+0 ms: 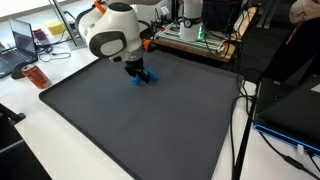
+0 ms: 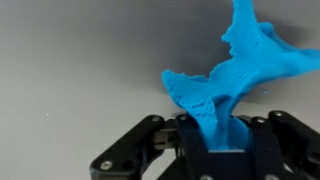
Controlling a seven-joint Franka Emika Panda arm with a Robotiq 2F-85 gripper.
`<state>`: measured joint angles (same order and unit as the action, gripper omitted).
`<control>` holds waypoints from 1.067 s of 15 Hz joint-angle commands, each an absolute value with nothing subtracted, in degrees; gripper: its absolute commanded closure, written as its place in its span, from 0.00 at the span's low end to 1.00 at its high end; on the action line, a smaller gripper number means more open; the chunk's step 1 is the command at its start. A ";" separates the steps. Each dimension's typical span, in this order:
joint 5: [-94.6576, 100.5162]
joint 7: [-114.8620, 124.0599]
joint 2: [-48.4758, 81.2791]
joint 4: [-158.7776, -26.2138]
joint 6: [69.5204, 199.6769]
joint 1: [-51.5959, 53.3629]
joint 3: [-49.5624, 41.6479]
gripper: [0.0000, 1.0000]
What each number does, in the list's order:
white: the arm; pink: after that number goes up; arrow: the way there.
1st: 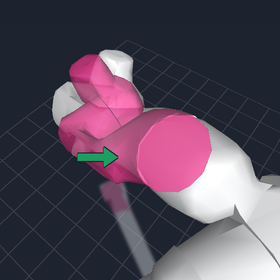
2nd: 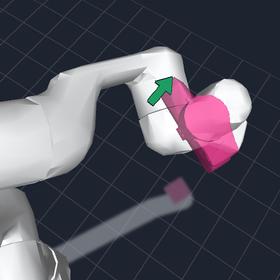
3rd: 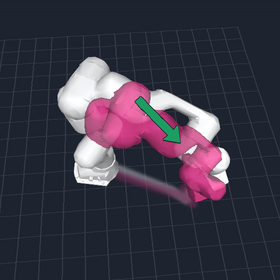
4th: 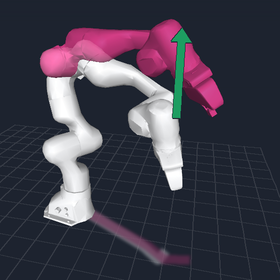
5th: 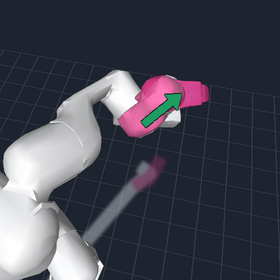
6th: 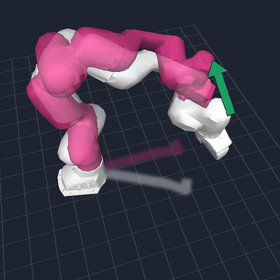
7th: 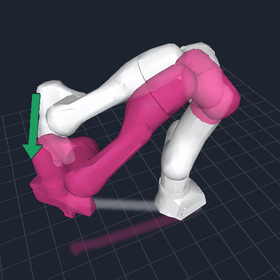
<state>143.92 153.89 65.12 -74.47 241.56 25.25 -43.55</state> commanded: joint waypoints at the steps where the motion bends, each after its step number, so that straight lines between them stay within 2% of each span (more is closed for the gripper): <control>1: 143.92 150.34 56.45 -86.43 242.07 28.38 -44.08 1.00; 16: 143.91 148.57 36.63 -106.70 241.98 40.74 -53.04 1.00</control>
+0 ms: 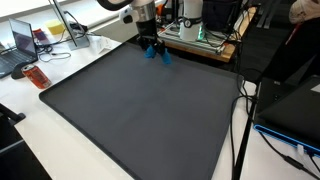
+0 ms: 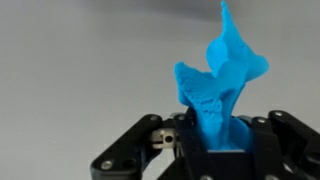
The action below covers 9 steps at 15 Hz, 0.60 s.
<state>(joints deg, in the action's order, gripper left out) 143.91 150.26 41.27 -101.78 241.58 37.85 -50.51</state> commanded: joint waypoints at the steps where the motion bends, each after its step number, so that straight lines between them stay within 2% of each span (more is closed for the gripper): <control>1: 143.91 148.62 35.81 -107.52 242.01 41.72 -53.98 1.00; 9: 143.89 149.49 31.36 -108.88 242.02 48.65 -60.05 1.00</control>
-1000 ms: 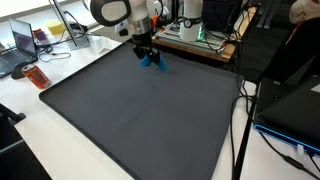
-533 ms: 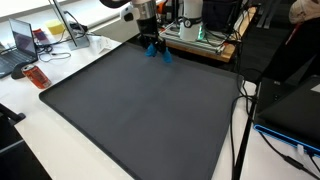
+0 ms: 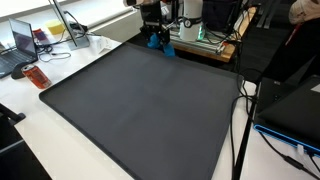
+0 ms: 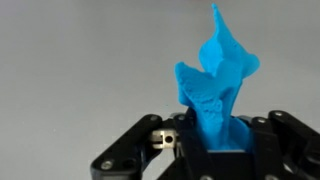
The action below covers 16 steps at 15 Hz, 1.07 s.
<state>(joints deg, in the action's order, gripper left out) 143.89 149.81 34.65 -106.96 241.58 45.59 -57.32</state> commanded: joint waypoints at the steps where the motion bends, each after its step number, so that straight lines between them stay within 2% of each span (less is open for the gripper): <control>1: 143.88 149.70 30.94 -108.85 242.02 49.44 -60.85 1.00; 10: 143.85 149.52 28.82 -109.63 242.02 55.36 -68.97 1.00; 11: 143.85 149.84 28.76 -109.29 242.03 55.59 -69.50 0.75; 12: 143.85 149.56 28.57 -109.29 242.03 55.70 -69.66 0.74; 16: 143.83 149.49 28.59 -109.02 242.11 56.01 -69.81 0.47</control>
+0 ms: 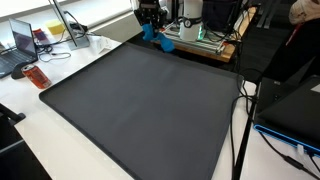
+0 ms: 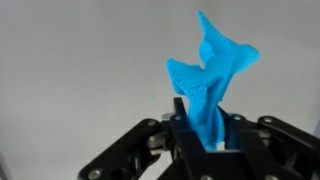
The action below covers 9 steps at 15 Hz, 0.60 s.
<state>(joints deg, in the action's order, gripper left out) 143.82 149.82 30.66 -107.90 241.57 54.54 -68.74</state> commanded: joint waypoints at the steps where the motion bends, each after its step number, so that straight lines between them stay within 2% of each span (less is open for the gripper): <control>1: 143.82 149.61 28.73 -108.88 242.20 56.05 -69.78 0.41; 7: 143.82 149.35 28.52 -108.94 242.21 56.07 -69.28 0.01; 9: 143.82 149.32 28.38 -108.81 242.21 55.81 -69.00 0.00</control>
<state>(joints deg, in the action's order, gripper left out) 143.82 149.82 30.56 -107.90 241.56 55.21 -68.75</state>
